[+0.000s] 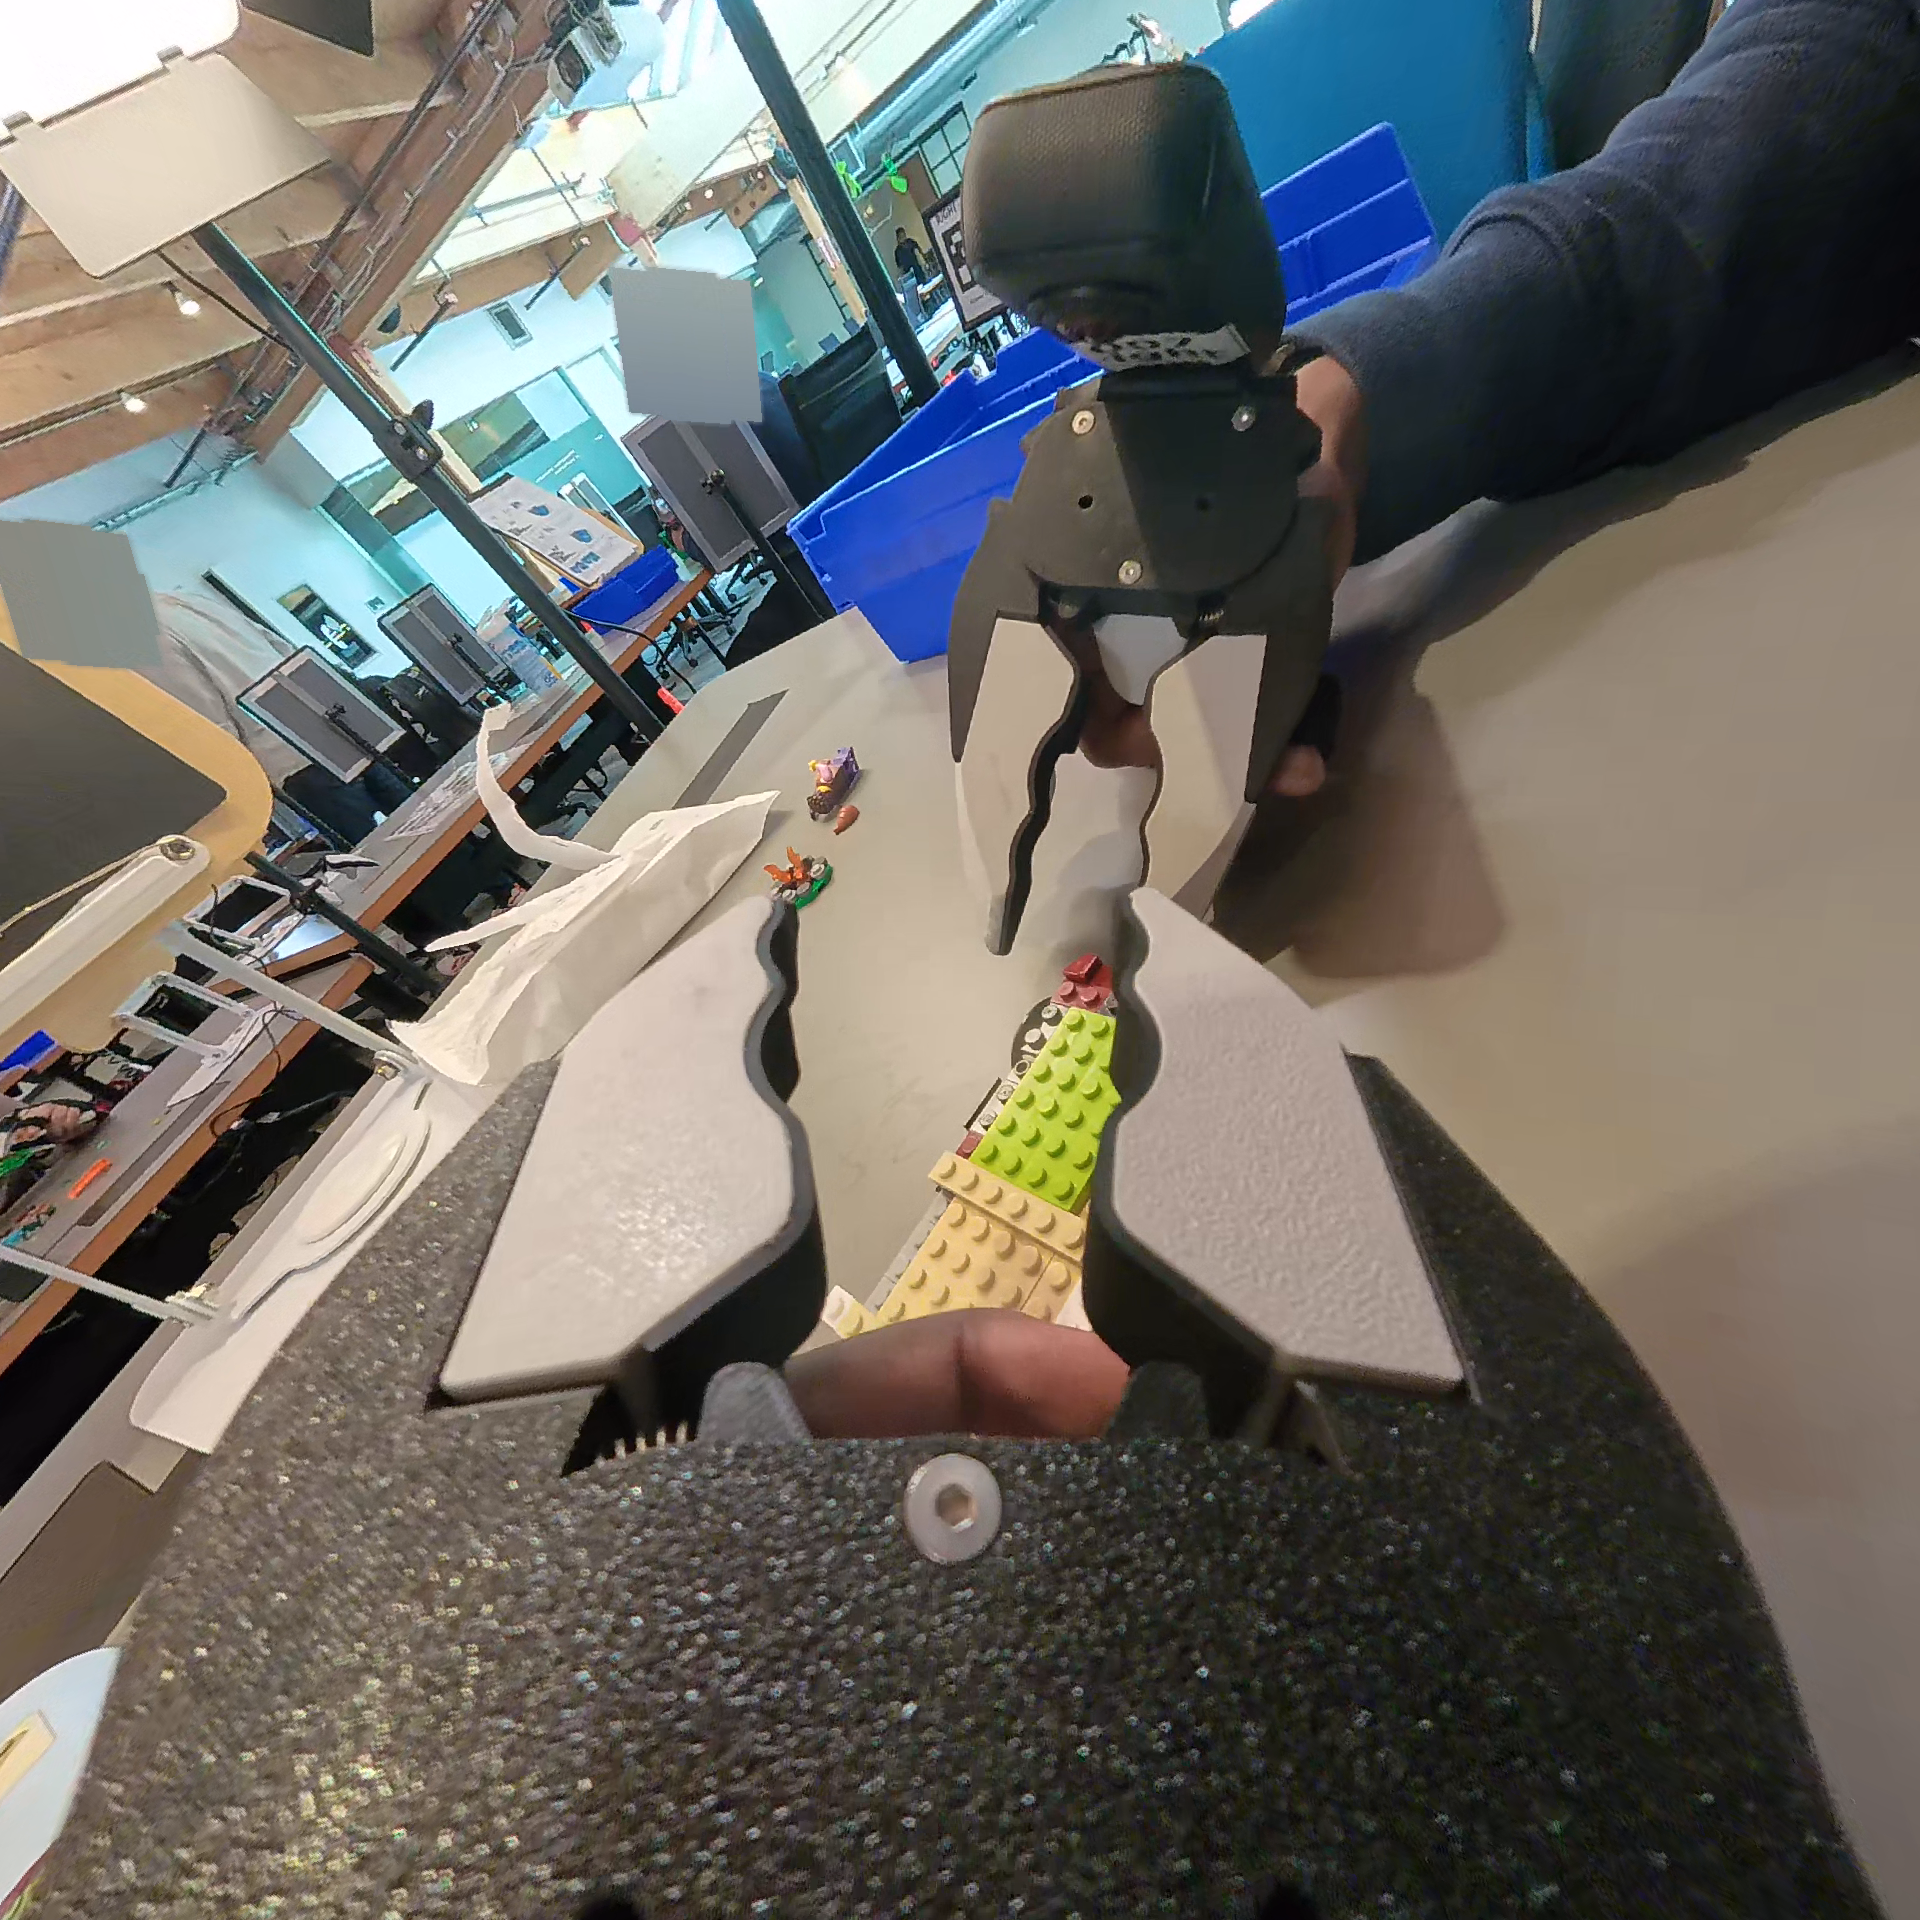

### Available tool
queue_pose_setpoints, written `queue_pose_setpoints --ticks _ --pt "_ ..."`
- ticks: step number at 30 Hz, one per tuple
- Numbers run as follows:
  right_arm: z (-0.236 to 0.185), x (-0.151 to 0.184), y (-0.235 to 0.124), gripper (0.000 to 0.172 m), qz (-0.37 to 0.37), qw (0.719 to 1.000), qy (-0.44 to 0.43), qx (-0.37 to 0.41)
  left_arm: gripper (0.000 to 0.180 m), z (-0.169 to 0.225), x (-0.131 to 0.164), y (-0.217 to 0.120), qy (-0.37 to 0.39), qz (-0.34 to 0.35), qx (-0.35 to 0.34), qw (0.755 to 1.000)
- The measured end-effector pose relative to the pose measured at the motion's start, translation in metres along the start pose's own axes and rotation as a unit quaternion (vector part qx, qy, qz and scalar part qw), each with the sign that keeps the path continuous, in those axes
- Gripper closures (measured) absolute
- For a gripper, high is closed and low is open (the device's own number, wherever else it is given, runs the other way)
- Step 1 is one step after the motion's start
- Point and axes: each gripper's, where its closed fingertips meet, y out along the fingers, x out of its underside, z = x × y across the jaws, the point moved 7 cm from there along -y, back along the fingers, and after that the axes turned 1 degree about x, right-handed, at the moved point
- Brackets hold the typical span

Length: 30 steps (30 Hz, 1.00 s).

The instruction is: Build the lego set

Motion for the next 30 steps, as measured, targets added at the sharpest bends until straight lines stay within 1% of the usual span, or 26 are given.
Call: queue_pose_setpoints --ticks 11,30 --pt "0.0004 0.0000 0.0004 0.135 -0.001 1.000 0.002 -0.001 0.123 0.0011 0.0036 0.0022 0.006 -0.023 0.001 1.000" --pt "0.0003 -0.0001 0.0003 0.135 0.000 1.000 0.000 0.005 0.124 0.0048 0.0052 0.0041 0.006 -0.032 0.006 0.999"
